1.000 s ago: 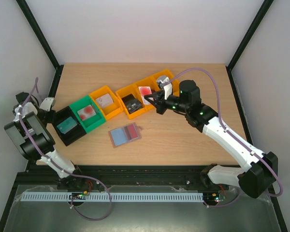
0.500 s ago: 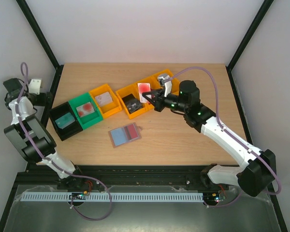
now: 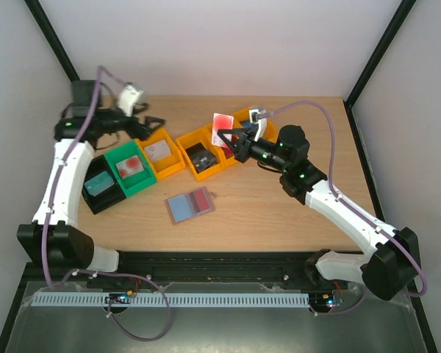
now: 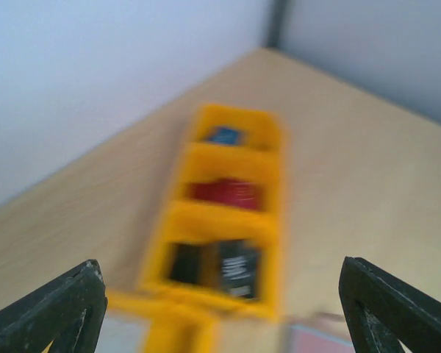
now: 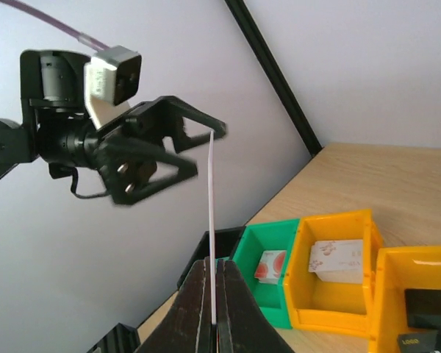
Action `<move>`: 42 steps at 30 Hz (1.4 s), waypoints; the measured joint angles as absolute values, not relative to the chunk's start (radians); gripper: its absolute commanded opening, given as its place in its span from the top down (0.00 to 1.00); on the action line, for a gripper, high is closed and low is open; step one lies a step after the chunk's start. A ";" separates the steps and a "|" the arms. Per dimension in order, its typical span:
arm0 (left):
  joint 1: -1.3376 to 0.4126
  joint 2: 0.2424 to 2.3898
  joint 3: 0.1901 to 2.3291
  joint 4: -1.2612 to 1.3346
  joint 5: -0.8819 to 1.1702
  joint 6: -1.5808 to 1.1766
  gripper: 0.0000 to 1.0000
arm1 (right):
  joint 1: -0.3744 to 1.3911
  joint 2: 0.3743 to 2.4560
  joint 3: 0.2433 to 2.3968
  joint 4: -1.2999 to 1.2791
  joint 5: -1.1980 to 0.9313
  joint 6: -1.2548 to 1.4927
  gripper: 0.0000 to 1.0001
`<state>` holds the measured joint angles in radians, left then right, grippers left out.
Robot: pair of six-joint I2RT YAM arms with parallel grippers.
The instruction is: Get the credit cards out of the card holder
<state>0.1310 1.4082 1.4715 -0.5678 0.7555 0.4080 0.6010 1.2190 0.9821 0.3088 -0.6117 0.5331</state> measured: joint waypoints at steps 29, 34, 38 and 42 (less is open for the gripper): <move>-0.502 1.148 1.162 0.044 0.940 -0.229 0.98 | 0.684 1.135 0.906 0.632 -0.763 0.629 0.98; -0.504 1.137 1.158 0.038 0.959 -0.237 0.98 | 0.688 1.135 0.906 0.635 -0.771 0.603 0.46; -0.503 1.114 1.147 -0.045 0.959 -0.156 0.98 | 0.690 1.127 0.930 0.505 -0.779 0.509 0.10; -0.499 1.088 1.145 -0.229 0.945 0.043 0.98 | 0.690 1.112 1.050 0.209 -0.762 0.302 0.10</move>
